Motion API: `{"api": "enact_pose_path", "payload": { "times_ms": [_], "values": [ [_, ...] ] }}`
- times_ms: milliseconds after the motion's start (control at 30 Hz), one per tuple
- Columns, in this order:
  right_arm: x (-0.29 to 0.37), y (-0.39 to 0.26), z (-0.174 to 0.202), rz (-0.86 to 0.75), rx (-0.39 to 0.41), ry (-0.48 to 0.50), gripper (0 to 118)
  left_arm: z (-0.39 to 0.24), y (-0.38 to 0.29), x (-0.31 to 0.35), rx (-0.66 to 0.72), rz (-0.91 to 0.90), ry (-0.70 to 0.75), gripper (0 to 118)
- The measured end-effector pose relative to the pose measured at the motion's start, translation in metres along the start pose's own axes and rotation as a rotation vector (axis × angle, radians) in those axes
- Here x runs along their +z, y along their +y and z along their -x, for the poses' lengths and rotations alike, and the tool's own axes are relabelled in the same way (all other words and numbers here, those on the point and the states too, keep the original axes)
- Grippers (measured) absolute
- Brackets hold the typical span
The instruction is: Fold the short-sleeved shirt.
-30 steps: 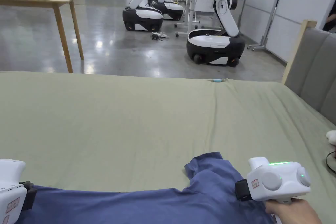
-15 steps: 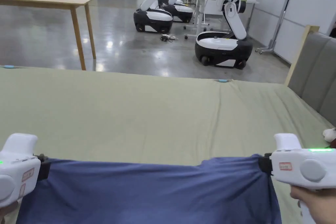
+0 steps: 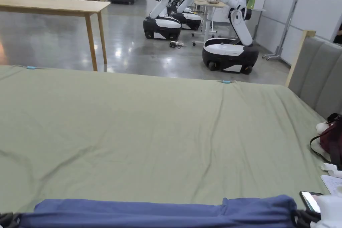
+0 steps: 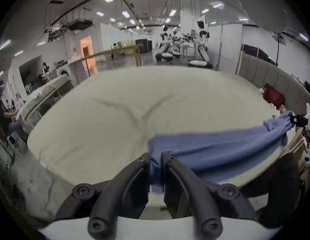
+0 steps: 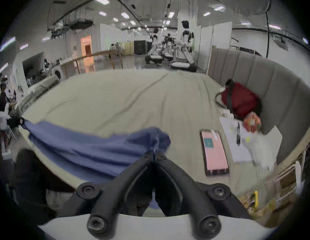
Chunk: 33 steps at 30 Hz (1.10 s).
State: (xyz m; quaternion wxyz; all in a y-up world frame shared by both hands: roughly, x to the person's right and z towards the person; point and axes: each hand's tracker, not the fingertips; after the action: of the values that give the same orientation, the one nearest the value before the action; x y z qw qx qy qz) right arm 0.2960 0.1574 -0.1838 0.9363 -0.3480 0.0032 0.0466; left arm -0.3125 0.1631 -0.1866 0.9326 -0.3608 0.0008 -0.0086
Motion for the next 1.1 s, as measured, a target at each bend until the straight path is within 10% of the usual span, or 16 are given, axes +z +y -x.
{"api": "enact_pose_path", "payload": {
  "times_ms": [200, 267, 300, 367, 567, 733, 833, 867, 900, 933, 1100],
  "values": [
    [-0.015, -0.031, 0.003, 0.043, -0.063, 0.002, 4, -0.002, -0.027, -0.011, 0.038, 0.015, 0.038, 23],
    [-0.012, -0.023, 0.006, 0.039, -0.067, -0.002, 19, -0.007, -0.019, -0.007, 0.002, 0.000, 0.101, 99],
    [-0.009, -0.017, 0.009, 0.041, -0.042, -0.023, 38, -0.009, -0.016, -0.005, -0.023, 0.003, 0.114, 113],
    [0.006, -0.005, 0.021, -0.064, 0.028, -0.074, 65, -0.016, -0.003, 0.011, -0.043, -0.116, 0.091, 114],
    [0.045, 0.055, 0.061, -0.413, -0.031, 0.064, 66, -0.067, 0.060, 0.033, 0.002, -0.341, -0.072, 114],
    [0.053, 0.065, 0.101, -0.584, 0.047, -0.020, 66, -0.107, 0.070, 0.031, -0.101, -0.506, -0.028, 113],
    [0.049, 0.053, 0.117, -0.628, 0.072, -0.091, 42, -0.116, 0.062, 0.030, -0.111, -0.529, -0.006, 95],
    [0.048, 0.052, 0.119, -0.634, 0.075, -0.105, 3, -0.117, 0.060, 0.029, -0.101, -0.530, -0.003, 58],
    [0.046, 0.051, 0.120, -0.643, 0.061, -0.102, 3, -0.118, 0.058, 0.028, -0.076, -0.531, 0.011, 17],
    [0.047, 0.052, 0.118, -0.641, 0.052, -0.083, 3, -0.117, 0.055, 0.028, -0.070, -0.543, 0.016, 0],
    [0.049, 0.056, 0.117, -0.619, 0.021, -0.060, 3, -0.092, 0.059, 0.032, -0.045, -0.496, -0.010, 0]
  ]
}}
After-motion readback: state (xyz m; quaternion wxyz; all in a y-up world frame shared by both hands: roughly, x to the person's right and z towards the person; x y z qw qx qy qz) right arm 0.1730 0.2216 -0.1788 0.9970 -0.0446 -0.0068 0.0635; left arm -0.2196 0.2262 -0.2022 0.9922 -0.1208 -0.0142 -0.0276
